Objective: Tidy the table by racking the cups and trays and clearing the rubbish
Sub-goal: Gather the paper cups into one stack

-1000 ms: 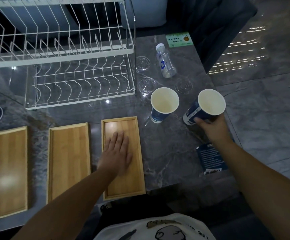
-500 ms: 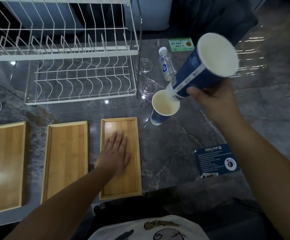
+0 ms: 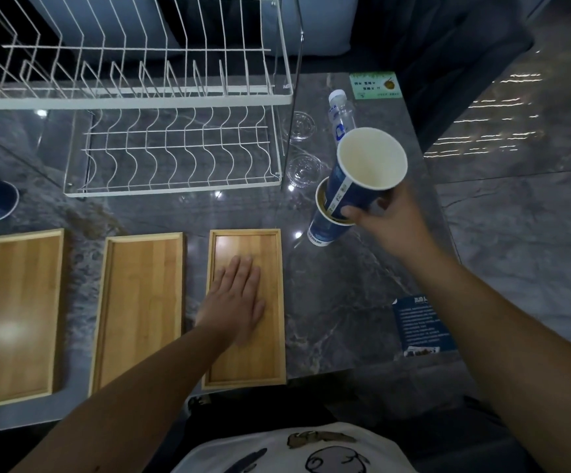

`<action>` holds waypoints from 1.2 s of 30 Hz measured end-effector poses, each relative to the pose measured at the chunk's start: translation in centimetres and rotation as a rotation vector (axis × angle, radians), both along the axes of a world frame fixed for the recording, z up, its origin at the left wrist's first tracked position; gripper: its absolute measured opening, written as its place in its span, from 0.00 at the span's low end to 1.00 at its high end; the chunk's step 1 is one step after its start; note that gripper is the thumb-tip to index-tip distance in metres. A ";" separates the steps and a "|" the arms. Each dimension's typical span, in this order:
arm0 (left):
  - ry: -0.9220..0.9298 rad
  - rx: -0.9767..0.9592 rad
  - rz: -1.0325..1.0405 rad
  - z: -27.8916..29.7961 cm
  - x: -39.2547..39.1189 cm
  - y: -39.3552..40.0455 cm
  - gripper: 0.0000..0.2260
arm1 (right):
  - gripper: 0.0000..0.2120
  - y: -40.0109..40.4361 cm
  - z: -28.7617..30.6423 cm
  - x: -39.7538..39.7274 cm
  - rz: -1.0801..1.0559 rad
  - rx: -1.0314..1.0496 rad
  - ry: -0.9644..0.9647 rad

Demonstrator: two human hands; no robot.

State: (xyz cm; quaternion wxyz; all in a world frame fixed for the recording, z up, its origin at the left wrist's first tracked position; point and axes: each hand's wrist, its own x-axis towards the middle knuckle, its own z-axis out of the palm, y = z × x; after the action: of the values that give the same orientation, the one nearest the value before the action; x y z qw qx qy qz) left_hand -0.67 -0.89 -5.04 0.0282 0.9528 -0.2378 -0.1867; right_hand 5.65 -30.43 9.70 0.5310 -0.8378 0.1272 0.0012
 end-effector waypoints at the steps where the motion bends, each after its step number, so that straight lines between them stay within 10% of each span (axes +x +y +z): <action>1: -0.002 0.000 -0.001 0.0 0.0 0.0 0.31 | 0.37 0.0 -0.2 0.0 -0.002 -0.003 0.011; 22: -0.029 0.014 -0.014 0.1 -0.1 -0.1 0.31 | 0.52 0.0 -3.4 -1.0 0.090 0.124 0.119; 36: -0.008 0.019 -0.017 1.1 0.3 -0.1 0.32 | 0.39 0.2 -4.6 -1.0 -0.024 0.199 0.119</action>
State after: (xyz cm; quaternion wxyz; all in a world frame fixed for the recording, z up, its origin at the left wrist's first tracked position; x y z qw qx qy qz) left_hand -0.33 -0.98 -3.91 0.0168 0.9517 -0.2443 -0.1853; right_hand 4.70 -30.25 5.08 0.6029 -0.7779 0.1678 0.0570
